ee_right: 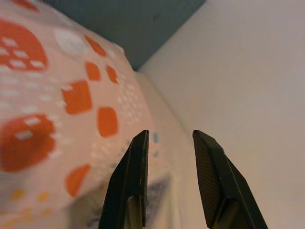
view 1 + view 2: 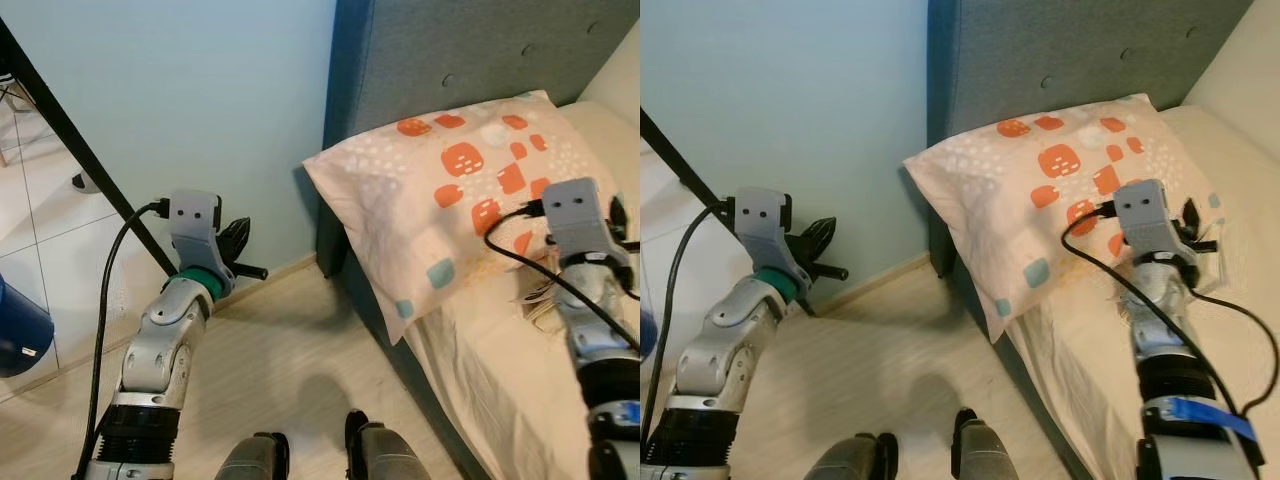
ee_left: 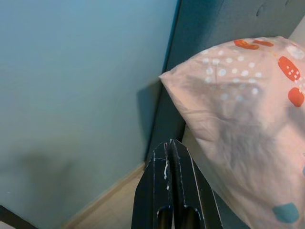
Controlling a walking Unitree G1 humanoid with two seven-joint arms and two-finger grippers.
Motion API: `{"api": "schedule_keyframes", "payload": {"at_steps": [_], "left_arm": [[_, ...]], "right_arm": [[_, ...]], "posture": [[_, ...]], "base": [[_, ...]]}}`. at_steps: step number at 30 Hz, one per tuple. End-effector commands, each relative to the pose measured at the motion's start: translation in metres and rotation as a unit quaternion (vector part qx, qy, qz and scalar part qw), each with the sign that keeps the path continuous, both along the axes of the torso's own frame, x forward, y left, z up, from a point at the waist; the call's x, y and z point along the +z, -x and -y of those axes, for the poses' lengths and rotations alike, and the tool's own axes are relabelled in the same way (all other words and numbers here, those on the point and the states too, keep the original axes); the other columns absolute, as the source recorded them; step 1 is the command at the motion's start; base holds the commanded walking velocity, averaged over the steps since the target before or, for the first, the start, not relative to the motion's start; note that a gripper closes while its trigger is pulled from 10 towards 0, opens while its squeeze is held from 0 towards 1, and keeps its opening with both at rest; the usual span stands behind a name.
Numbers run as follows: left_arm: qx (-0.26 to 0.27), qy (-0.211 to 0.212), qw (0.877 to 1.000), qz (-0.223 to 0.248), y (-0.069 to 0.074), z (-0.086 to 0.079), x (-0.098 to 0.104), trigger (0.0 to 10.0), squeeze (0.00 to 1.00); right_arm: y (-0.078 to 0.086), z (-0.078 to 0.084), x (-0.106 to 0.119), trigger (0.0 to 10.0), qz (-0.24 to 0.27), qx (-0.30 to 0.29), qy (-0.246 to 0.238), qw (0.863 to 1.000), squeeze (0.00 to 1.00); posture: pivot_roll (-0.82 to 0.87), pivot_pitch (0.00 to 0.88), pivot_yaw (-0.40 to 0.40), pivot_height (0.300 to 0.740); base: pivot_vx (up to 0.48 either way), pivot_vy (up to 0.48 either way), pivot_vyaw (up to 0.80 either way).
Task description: Clean up the room
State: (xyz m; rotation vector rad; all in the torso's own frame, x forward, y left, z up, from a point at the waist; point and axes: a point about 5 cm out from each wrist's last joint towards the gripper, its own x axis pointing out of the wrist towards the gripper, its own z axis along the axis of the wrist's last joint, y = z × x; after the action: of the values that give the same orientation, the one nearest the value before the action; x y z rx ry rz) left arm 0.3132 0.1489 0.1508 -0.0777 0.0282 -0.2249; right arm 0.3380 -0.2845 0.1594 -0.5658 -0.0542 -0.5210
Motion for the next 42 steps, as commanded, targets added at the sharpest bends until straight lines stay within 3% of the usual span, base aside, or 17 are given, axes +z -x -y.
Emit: {"api": "schedule_keyframes", "payload": {"at_steps": [1,2,3,4,5,6,7,8,11,19,25,27,34,36,42], "left_arm": [[0.003,-0.003,1.000,-0.011,0.001,0.000,-0.005,10.0,0.00],[0.003,-0.002,1.000,-0.010,0.001,0.000,-0.005,10.0,0.00],[0.003,-0.002,1.000,-0.010,0.001,0.000,-0.005,10.0,0.00],[0.003,-0.001,1.000,-0.010,0.001,0.001,-0.004,10.0,0.00],[0.003,-0.001,1.000,-0.010,0.001,0.001,-0.004,10.0,0.00],[0.001,0.002,1.000,-0.009,0.002,0.003,-0.005,10.0,0.00],[0.000,0.003,1.000,-0.010,0.003,0.004,-0.005,10.0,0.00],[0.000,0.003,1.000,-0.010,0.003,0.004,-0.005,10.0,0.00],[-0.001,0.008,1.000,-0.011,0.004,0.007,-0.006,10.0,0.00],[-0.011,0.018,1.000,-0.011,0.006,0.015,-0.005,10.0,0.00],[-0.019,0.018,1.000,-0.014,0.009,0.020,-0.008,10.0,0.00],[-0.023,0.013,0.999,-0.019,0.012,0.021,-0.012,10.0,0.00],[-0.026,0.009,0.999,-0.023,0.016,0.022,-0.016,10.0,0.00],[-0.020,0.011,0.999,-0.026,0.017,0.024,-0.020,10.0,0.00],[-0.018,0.013,0.999,-0.028,0.017,0.026,-0.020,10.0,0.00]], "right_arm": [[0.000,-0.009,-0.003,10.0,0.021,0.024,-0.053,0.998,0.00],[-0.001,-0.017,-0.003,10.0,0.036,0.041,-0.088,0.995,0.00],[-0.001,-0.017,-0.003,10.0,0.036,0.041,-0.088,0.995,0.00],[-0.001,-0.031,-0.007,10.0,0.053,0.068,-0.158,0.984,0.00],[-0.001,-0.031,-0.007,10.0,0.053,0.068,-0.158,0.984,0.00],[0.001,-0.059,-0.018,10.0,0.065,0.116,-0.233,0.963,0.00],[0.002,-0.068,-0.021,10.0,0.066,0.130,-0.255,0.956,0.00],[0.002,-0.068,-0.021,10.0,0.066,0.130,-0.255,0.956,0.00],[0.007,-0.092,-0.032,10.0,0.058,0.157,-0.292,0.942,0.00],[0.015,-0.108,-0.045,10.0,0.051,0.169,-0.355,0.918,0.00],[0.020,-0.108,-0.051,10.0,0.045,0.176,-0.370,0.911,0.00],[0.024,-0.118,-0.051,10.0,0.037,0.211,-0.340,0.916,0.00],[0.027,-0.127,-0.051,10.0,0.031,0.236,-0.325,0.915,0.00],[0.030,-0.138,-0.054,10.0,0.020,0.255,-0.319,0.913,0.00],[0.030,-0.137,-0.055,10.0,0.018,0.253,-0.328,0.910,0.00]], "posture": [[-0.01,0.163,0.046,0.740],[-0.01,0.163,0.046,0.740],[-0.01,0.163,0.046,0.740],[-0.01,0.160,0.040,0.740],[-0.01,0.160,0.040,0.740],[-0.01,0.158,0.036,0.740],[-0.01,0.158,0.036,0.740],[-0.01,0.158,0.036,0.740],[-0.02,0.157,0.028,0.740],[-0.02,0.152,0.016,0.740],[-0.03,0.147,0.011,0.740],[-0.04,0.140,0.005,0.740],[-0.04,0.137,0.003,0.740],[-0.04,0.134,-0.005,0.740],[-0.04,0.129,-0.006,0.740]], "base": [[0.000,0.000,0.00],[0.000,0.000,0.00],[0.000,0.000,0.00],[0.000,0.000,0.00],[0.000,0.000,0.00],[0.000,0.000,0.00],[0.000,0.000,0.00],[0.000,0.000,0.00],[0.000,0.000,0.00],[0.000,0.000,0.00],[0.000,0.000,0.00],[0.000,0.000,0.00],[0.000,0.000,0.00],[0.000,0.000,0.00],[0.000,0.000,-0.25]]}}
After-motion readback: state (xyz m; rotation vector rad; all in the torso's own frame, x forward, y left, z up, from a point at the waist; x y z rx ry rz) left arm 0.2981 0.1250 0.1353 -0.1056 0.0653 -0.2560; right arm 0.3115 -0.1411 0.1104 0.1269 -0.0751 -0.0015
